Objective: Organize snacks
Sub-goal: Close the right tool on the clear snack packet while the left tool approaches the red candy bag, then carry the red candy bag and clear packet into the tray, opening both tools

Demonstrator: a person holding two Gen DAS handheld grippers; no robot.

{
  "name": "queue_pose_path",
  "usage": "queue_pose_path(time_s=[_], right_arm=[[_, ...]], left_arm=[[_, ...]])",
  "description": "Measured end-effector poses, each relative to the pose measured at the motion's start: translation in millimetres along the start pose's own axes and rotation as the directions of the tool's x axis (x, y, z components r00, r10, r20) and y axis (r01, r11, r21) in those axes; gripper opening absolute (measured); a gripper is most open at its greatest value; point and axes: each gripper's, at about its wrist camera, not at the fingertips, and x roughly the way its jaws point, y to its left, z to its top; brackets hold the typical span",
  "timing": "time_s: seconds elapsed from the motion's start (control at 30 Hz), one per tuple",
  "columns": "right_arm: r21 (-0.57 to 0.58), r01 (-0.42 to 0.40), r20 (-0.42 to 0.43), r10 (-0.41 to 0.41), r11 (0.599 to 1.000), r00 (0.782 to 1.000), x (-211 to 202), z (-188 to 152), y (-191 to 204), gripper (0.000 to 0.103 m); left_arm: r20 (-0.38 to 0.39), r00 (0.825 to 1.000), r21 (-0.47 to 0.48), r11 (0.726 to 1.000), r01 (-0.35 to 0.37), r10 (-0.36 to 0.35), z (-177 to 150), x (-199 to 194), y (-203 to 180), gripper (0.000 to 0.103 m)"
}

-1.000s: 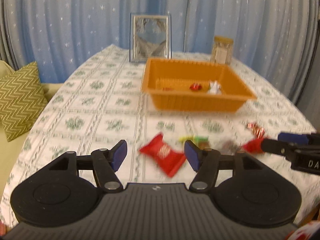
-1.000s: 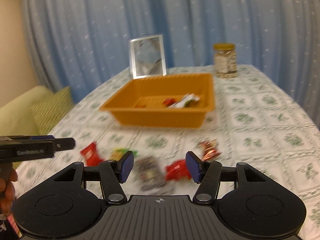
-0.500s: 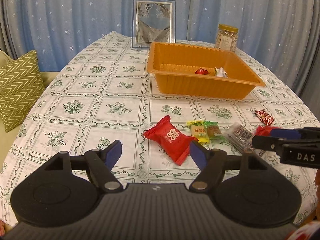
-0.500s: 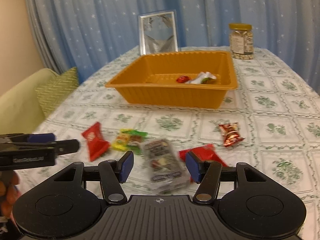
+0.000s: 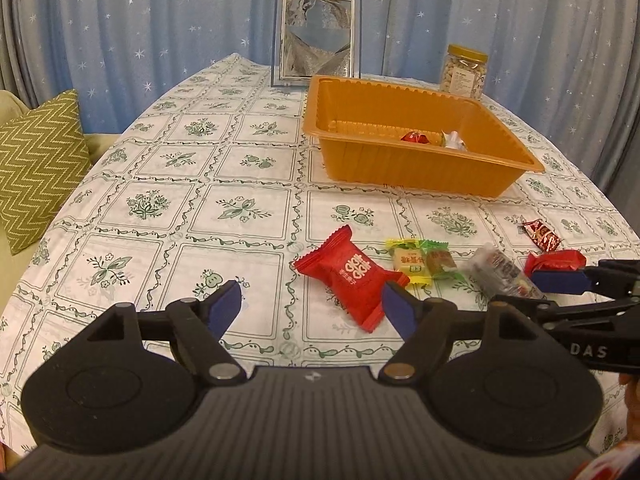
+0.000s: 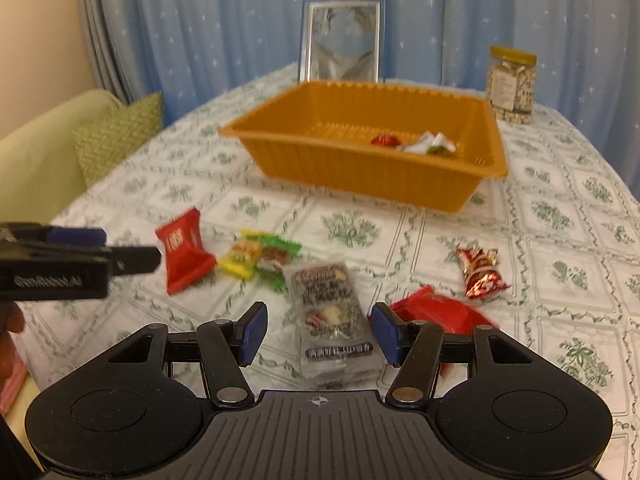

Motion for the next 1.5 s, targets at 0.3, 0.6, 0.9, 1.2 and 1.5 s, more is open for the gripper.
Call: queue_pose_path(time_s=[0.3, 0.6, 0.9, 1.2, 1.5], right_arm=[[-0.015, 0.017, -0.008, -0.017, 1.000, 1.000, 10, 2, 3, 0.054], [0.016, 0.029, -0.010, -0.029, 0.999, 1.000, 8, 3, 0, 0.039], [0.041, 0.034, -0.006, -0.034, 0.999, 0.999, 6, 4, -4, 0.039], [0.045, 0.037, 0.004, -0.038, 0.998, 0.999, 4, 5, -3, 0.039], [0.053, 0.024, 0.050, -0.026, 0.998, 0.998, -5, 13, 2, 0.039]], left_arm=[[-0.012, 1.000, -0.012, 1.000, 0.019, -0.019, 2, 9, -4, 0.076], [-0.016, 0.997, -0.111, 0.991, 0.073, -0.076, 11, 25, -10, 0.072], [-0.046, 0.996, -0.160, 0.984, 0.074, -0.082, 15, 42, -8, 0.041], [-0.037, 0.999, -0.084, 0.996, 0.034, -0.038, 15, 37, -14, 0.033], [0.004, 1.000, -0.066, 0.998, 0.026, -0.025, 23, 15, -12, 0.032]])
